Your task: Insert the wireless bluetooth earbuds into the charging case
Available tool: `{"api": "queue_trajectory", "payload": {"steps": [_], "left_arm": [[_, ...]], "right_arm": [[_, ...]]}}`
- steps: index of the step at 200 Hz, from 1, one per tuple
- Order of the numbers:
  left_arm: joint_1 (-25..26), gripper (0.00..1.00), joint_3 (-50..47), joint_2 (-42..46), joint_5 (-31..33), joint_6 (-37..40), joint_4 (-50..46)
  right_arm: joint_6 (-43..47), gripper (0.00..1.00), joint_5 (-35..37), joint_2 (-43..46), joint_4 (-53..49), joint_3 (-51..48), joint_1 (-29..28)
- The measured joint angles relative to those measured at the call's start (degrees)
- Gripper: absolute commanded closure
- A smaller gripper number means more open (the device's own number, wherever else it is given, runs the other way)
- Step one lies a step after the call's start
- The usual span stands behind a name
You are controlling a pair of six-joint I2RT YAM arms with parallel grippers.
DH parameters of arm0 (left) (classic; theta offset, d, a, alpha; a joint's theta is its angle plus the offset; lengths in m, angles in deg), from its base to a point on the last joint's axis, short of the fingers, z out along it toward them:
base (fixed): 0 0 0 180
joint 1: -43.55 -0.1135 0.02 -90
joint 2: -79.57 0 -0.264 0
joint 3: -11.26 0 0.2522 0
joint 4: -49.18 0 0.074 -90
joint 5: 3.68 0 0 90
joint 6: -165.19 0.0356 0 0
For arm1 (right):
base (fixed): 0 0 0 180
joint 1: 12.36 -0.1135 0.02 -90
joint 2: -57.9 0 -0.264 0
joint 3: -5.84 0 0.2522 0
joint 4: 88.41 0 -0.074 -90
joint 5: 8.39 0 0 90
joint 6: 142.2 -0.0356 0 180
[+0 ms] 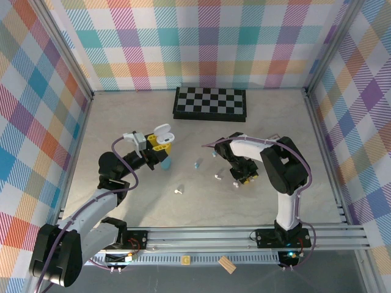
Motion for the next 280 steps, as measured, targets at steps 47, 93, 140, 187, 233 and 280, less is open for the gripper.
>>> {"api": "queue_trajectory", "payload": {"steps": [47, 93, 140, 187, 233, 280], "left_arm": [[0.0, 0.65, 0.0, 0.0, 0.0, 0.0, 0.0], [0.0, 0.65, 0.0, 0.0, -0.1, 0.2, -0.1], [0.8, 0.65, 0.5, -1.9, -0.2, 1.9, -1.6], [5.4, 0.65, 3.0, -5.3, 0.0, 6.5, -4.4], [9.3, 0.65, 4.5, -10.2, 0.0, 9.9, -5.0], [13.2, 0.65, 6.5, -15.1, 0.4, 14.4, -7.2]], "right_arm": [[0.2, 0.79, -0.1, 0.0, 0.1, 0.0, -0.2], [0.2, 0.80, -3.5, 3.1, 2.9, -1.7, 1.2], [0.4, 0.82, -18.1, 14.5, 8.7, -3.3, 5.6], [0.3, 0.81, -34.8, 22.2, 12.5, -3.9, 9.9], [0.2, 0.82, -47.3, 26.8, 14.3, -4.0, 11.2], [0.1, 0.82, -54.5, 31.3, 14.8, -3.3, 11.1]]}}
